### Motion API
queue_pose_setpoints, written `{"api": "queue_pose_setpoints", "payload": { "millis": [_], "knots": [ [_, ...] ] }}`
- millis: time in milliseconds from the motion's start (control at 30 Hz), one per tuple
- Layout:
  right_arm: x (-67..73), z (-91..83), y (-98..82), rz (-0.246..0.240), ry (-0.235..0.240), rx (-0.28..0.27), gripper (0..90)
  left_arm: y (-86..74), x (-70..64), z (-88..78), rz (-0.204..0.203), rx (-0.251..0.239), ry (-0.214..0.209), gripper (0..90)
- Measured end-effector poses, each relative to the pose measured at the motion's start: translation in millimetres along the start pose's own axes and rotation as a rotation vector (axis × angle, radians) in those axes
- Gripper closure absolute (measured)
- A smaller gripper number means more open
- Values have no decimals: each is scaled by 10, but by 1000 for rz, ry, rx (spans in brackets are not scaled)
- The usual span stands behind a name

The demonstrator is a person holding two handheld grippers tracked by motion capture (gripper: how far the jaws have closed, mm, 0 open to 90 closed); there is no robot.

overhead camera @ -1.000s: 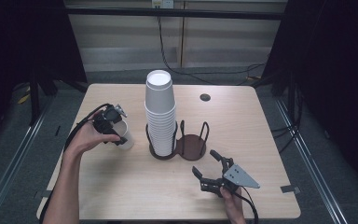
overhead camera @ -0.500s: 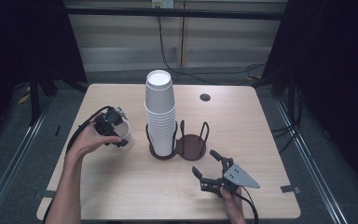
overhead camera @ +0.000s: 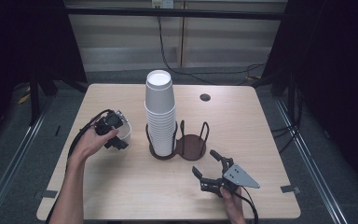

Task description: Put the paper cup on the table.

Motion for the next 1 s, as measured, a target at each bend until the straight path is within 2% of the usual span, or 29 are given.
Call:
{"api": "queue_pose_setpoints", "payload": {
  "millis": [200, 233, 300, 400, 433, 500, 567, 633, 733, 767, 800, 867, 1000],
  "knots": [
    [0, 0, 0, 0, 0, 0, 125, -92, 8, -1, -6, -16, -1, 81],
    [-1, 0, 0, 0, 0, 0, 125, -108, 3, 8, -24, -29, 3, 84],
    [0, 0, 0, 0, 0, 0, 125, -137, 1, 16, -13, -23, 11, 90],
    [-1, 1, 0, -1, -1, 0, 125, -199, 10, 9, -31, -38, -3, 166],
    [-1, 0, 0, 0, -2, 1, 125, -221, 8, 5, -34, -42, 4, 174],
    [-1, 0, 0, 0, -2, 1, 125, -270, -5, 4, -65, -60, 8, 167],
    [-1, 0, 0, 0, -1, 1, 125, -309, -14, 11, -76, -65, -8, 169],
    [-1, 0, 0, 0, -2, 1, 125, -339, -24, 2, -73, -68, -3, 169],
    [-1, 0, 0, 0, -2, 1, 125, -376, -24, -33, -87, -91, -2, 169],
    [-1, 0, 0, -1, -1, 0, 125, -383, -26, -46, -95, -100, 7, 169],
    [-1, 0, 0, 0, -1, 0, 125, -393, -14, -66, -84, -111, 29, 169],
    [0, 0, 0, 0, -1, 1, 125, -418, -14, -103, -112, -131, 20, 167],
    [-1, 0, 0, -1, -2, 0, 125, -469, -2, -190, -129, -176, 31, 169]
  ]
}}
Point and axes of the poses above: each handheld gripper's, and its own axes: z roughly forward along the jaws, y roughly out of its top, x roughly to its left, the point moved 1 cm from there along z, roughly forward along the jaws, and after that the axes turned 12 degrees about y, right-handed, at the moved point
